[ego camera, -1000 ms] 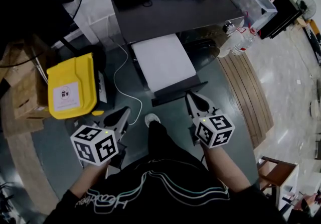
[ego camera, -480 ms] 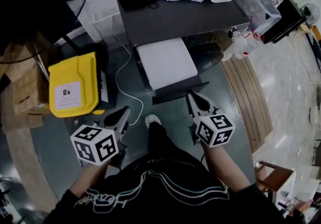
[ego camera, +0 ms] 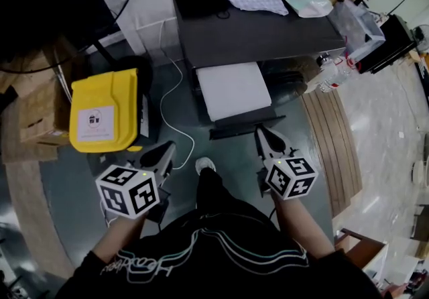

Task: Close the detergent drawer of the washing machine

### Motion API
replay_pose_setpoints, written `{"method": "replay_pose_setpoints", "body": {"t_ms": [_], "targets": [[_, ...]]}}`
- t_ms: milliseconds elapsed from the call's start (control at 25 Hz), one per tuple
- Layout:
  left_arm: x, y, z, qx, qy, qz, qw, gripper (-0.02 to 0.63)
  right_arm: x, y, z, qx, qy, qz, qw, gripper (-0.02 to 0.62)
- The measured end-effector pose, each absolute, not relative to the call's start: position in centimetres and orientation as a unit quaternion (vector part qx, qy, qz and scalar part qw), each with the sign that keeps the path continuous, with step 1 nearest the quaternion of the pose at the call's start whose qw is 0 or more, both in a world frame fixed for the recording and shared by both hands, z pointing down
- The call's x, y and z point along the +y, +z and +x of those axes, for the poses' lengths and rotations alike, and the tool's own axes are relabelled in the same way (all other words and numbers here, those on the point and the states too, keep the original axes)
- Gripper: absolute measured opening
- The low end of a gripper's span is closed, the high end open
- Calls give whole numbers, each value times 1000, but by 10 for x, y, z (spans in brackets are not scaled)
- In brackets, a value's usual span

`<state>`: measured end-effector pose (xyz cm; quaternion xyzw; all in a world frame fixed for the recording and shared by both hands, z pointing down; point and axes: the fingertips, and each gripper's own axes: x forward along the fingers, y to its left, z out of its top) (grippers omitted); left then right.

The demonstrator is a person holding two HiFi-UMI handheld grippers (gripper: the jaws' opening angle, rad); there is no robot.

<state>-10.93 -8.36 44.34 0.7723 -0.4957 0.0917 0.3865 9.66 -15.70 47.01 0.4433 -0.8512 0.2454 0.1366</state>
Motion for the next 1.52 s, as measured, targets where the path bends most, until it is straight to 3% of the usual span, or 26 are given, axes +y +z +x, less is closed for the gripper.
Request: {"method": "replay_pose_setpoints", "body": {"t_ms": [1520], "targets": [[-128,444,-159,-537,60,740,401,26,-240,465,56,-859,238,429,147,26]]}}
